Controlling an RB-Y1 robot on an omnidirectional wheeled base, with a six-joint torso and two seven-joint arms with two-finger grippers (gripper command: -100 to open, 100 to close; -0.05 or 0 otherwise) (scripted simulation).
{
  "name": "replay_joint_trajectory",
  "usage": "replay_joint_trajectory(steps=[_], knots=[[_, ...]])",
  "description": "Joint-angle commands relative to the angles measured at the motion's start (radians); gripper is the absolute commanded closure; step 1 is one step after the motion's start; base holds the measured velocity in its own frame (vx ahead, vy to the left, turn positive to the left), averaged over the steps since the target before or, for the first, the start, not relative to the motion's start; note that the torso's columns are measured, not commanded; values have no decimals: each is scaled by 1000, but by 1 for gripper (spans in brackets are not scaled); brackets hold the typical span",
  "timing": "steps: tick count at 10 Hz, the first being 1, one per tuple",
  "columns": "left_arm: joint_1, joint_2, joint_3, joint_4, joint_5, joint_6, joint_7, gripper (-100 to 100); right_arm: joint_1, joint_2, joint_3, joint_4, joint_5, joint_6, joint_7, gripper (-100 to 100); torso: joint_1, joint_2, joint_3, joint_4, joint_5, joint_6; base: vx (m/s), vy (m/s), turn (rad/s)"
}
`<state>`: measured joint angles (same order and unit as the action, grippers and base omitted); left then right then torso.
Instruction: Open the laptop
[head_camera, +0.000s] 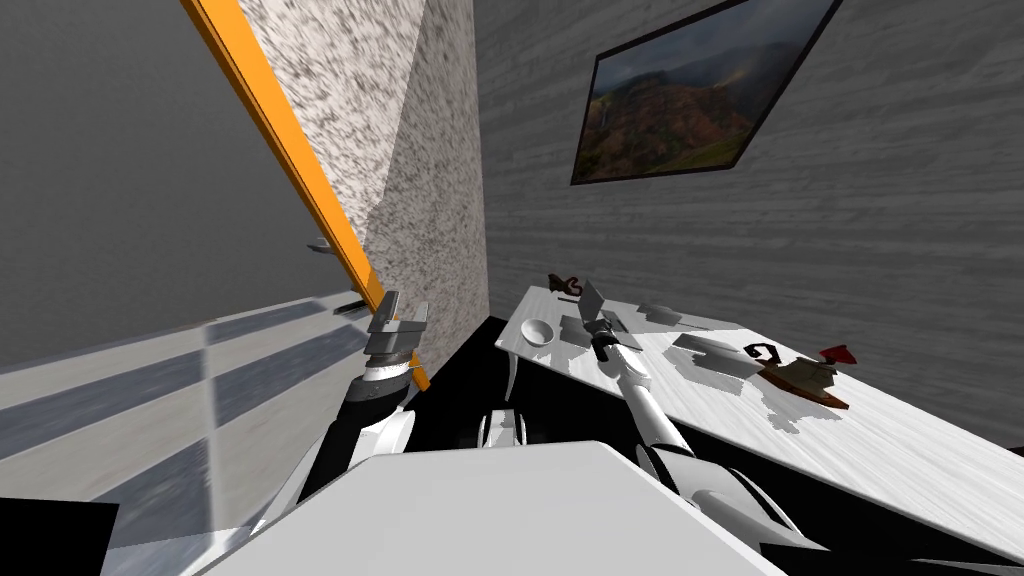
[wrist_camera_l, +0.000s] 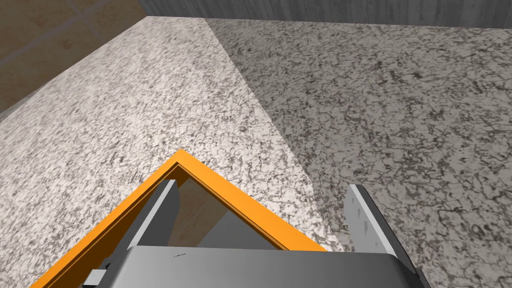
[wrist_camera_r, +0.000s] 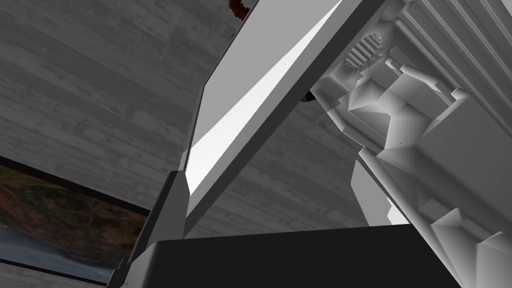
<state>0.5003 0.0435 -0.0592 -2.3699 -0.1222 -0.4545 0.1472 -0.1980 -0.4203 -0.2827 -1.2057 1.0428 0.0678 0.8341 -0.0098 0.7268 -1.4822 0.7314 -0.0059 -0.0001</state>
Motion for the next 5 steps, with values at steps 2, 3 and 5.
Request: replay_joint_trajectory(steps=[2,3,5], knots=[[0,0,0,0,0,0,0,0,-30,-25,-21,66,54,32,52,-100,-1,0,0,0,-1,0,13,31,26],[0,0,0,0,0,0,0,0,-31,-14,-27,54,52,15,43,-100,-1,1,1,0,-1,0,-1,18,-4],[0,0,0,0,0,0,0,0,-60,-57,-16,86,37,30,45,-100,3,3,2,3,2,-1,29,6,64]])
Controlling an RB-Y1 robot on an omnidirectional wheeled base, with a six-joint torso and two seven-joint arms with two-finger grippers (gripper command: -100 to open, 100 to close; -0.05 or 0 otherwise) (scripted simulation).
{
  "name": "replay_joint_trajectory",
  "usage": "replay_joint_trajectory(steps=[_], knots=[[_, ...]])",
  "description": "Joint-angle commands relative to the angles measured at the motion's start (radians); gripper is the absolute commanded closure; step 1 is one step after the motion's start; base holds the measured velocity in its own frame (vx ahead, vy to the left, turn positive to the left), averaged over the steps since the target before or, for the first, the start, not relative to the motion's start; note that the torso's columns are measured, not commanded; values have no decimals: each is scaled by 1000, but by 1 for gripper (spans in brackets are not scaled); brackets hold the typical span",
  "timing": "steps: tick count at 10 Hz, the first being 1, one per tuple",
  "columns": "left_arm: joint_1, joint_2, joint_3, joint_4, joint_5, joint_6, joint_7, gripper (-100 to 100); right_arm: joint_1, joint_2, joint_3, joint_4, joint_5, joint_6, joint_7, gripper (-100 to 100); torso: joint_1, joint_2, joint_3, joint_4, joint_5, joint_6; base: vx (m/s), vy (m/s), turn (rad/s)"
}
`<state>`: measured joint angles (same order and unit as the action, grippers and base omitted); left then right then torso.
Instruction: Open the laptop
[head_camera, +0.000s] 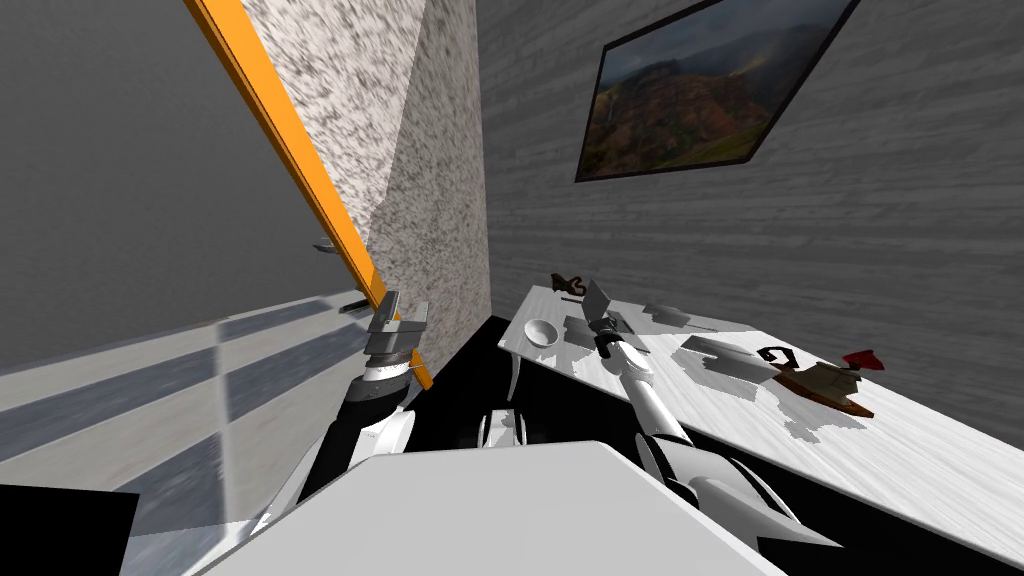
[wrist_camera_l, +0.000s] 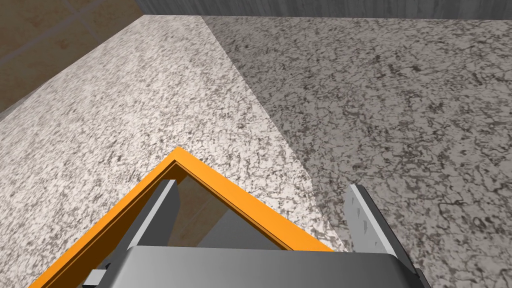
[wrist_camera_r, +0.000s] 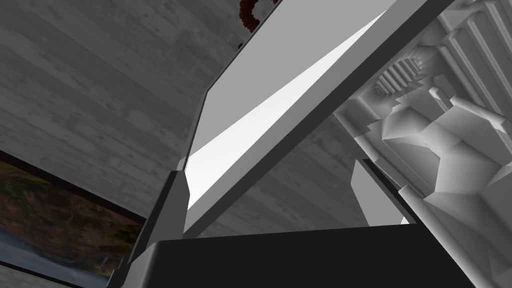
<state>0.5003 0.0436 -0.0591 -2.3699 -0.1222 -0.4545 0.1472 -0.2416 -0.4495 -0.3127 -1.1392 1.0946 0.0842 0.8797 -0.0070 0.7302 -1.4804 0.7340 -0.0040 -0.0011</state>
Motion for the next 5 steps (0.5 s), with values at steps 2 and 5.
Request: replay_joint_trajectory(steps=[2,5], knots=[[0,0,0,0,0,0,0,0,2,0,5,-2,-3,5,0,100,5,5,3,2,2,0,9,-8,-36],[0,0,0,0,0,0,0,0,-35,10,-21,21,-22,-13,-35,100,8,4,2,-1,3,1,-22,-19,-20]])
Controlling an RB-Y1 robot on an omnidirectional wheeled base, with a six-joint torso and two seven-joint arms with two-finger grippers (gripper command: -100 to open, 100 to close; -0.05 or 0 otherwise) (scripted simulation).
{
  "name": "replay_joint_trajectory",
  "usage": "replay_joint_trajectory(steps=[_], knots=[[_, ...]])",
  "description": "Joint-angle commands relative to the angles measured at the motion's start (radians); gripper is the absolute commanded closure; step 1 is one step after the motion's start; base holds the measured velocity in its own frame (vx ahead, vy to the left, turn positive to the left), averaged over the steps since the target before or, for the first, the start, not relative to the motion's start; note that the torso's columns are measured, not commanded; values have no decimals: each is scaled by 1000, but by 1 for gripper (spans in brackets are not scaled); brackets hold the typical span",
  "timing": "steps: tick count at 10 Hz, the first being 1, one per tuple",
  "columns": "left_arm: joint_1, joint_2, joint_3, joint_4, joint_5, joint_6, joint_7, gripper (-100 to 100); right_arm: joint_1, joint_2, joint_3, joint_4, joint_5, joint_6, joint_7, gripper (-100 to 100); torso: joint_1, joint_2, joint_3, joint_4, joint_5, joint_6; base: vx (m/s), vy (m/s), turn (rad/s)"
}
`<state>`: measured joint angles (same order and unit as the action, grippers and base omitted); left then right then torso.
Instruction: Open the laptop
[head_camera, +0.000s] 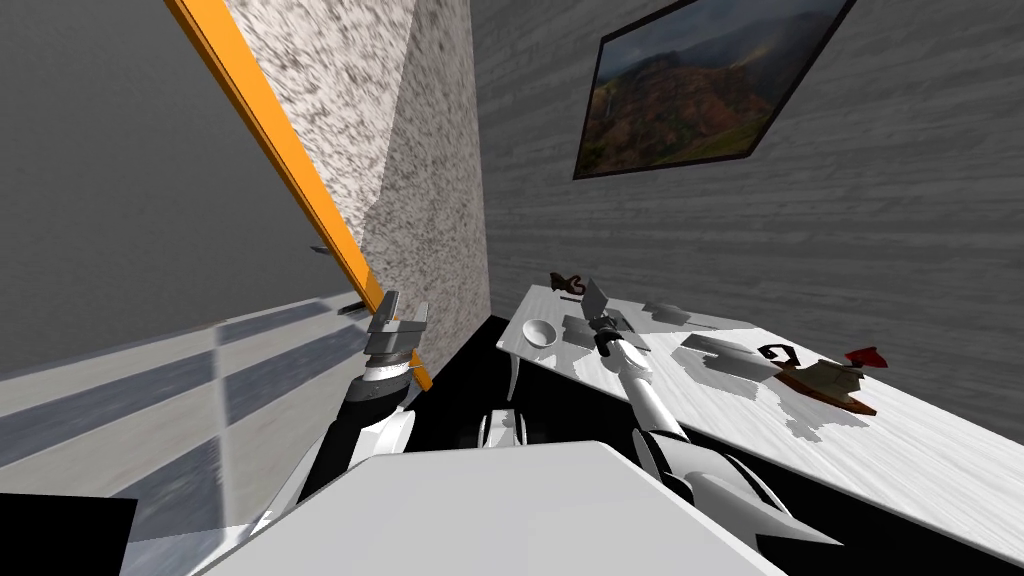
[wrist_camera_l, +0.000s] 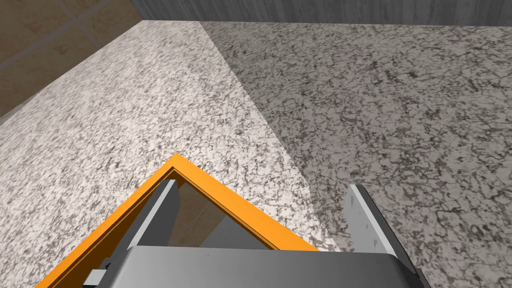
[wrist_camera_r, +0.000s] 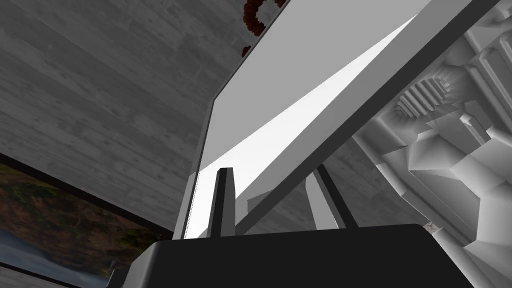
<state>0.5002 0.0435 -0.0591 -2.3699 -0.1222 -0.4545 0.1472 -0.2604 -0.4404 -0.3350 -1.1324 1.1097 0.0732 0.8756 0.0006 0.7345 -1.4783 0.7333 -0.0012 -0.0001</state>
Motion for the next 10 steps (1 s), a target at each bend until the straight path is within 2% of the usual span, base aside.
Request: replay_joint_trajectory(steps=[1,2,7,8,10], knots=[[0,0,0,0,0,0,0,0,-24,2,2,21,-55,-3,-47,100,-3,1,1,3,1,1,-60,-69,11],[0,0,0,0,0,0,0,0,-40,3,4,35,-91,-5,-78,100,-5,4,2,4,0,2,-62,-101,-1],[0,0,0,0,0,0,0,0,-80,7,7,69,-183,-11,-156,100,0,2,2,5,2,0,-41,-72,-4],[0,0,0,0,0,0,0,0,-74,9,5,66,-169,-13,-144,100,0,3,2,5,2,0,-18,-25,14],[0,0,0,0,0,0,0,0,-74,36,-13,68,-221,-49,-191,100,-1,3,2,4,1,2,10,-51,-86]])
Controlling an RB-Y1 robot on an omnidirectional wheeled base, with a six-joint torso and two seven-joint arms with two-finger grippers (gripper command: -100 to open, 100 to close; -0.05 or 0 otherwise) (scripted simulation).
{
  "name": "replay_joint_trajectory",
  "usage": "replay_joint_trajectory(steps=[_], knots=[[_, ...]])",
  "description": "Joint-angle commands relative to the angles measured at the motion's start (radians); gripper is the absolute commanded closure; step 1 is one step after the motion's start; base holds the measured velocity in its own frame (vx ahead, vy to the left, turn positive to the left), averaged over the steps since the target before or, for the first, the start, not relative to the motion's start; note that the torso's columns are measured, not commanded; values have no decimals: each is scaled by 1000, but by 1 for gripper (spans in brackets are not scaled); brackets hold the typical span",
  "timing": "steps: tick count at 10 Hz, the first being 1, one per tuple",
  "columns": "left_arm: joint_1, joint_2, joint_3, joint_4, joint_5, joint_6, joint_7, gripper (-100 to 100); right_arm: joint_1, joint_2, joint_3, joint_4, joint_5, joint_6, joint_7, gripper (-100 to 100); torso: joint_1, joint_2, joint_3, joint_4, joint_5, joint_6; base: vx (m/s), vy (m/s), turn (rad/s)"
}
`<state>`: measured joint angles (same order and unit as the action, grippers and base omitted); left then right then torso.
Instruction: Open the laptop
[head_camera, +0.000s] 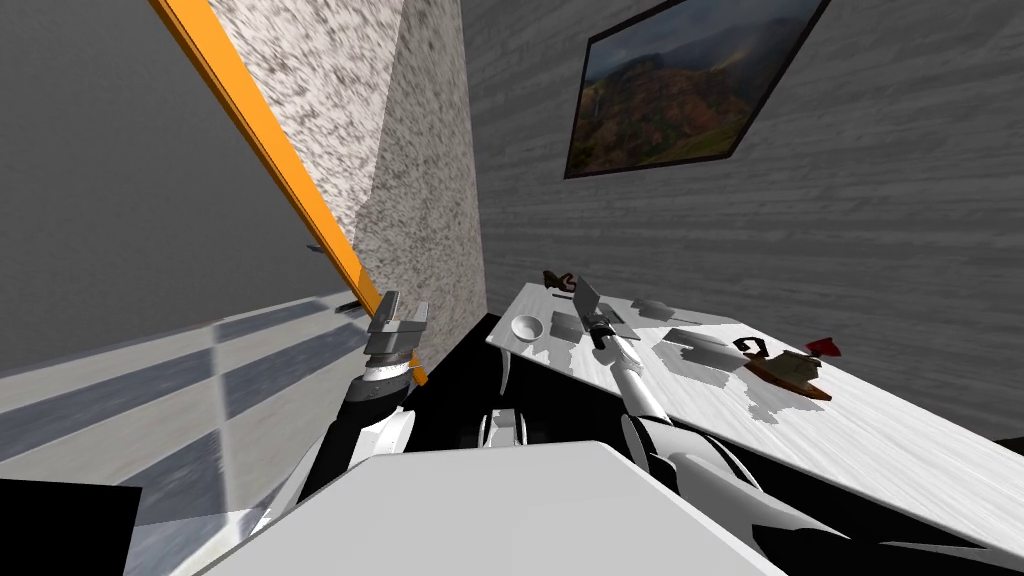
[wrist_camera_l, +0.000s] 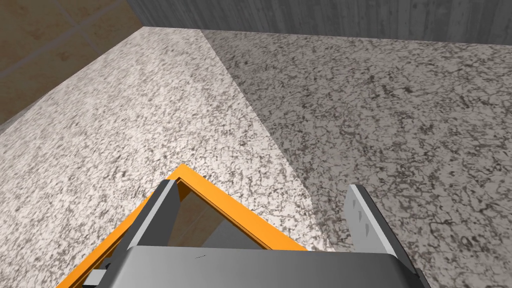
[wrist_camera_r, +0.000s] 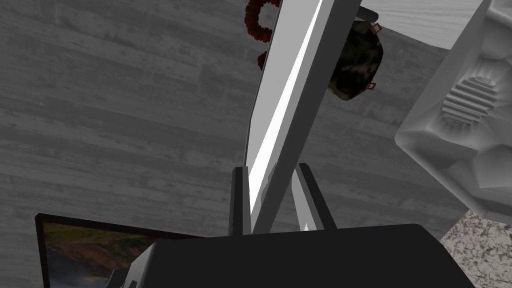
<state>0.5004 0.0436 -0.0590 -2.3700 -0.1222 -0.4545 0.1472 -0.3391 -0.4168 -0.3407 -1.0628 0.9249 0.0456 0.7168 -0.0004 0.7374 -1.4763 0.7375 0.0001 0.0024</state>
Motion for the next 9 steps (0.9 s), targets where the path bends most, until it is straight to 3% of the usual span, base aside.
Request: replay_joint_trajectory(steps=[1,5,6,7,8,9], knots=[[0,0,0,0,0,0,0,0,5,22,-14,-1,-52,-33,-47,100,-2,1,0,0,-1,0,0,-53,-43],[0,0,0,0,0,0,0,0,8,66,-47,3,-133,-93,-120,100,-5,0,0,-2,-3,2,9,-67,-71],[0,0,0,0,0,0,0,0,1,59,-36,-5,-124,-86,-111,100,-5,-1,-1,-3,-4,2,3,-18,0],[0,0,0,0,0,0,0,0,44,47,-85,13,-147,-117,-137,100,-3,-3,-2,-4,-3,0,-43,-25,389],[0,0,0,0,0,0,0,0,44,47,-130,13,-147,-117,-137,100,-5,-5,-3,-7,-6,-4,-68,-25,426],[0,0,0,0,0,0,0,0,44,47,-130,13,-147,-117,-137,100,-4,-5,-3,-4,-4,-4,-35,-18,131]])
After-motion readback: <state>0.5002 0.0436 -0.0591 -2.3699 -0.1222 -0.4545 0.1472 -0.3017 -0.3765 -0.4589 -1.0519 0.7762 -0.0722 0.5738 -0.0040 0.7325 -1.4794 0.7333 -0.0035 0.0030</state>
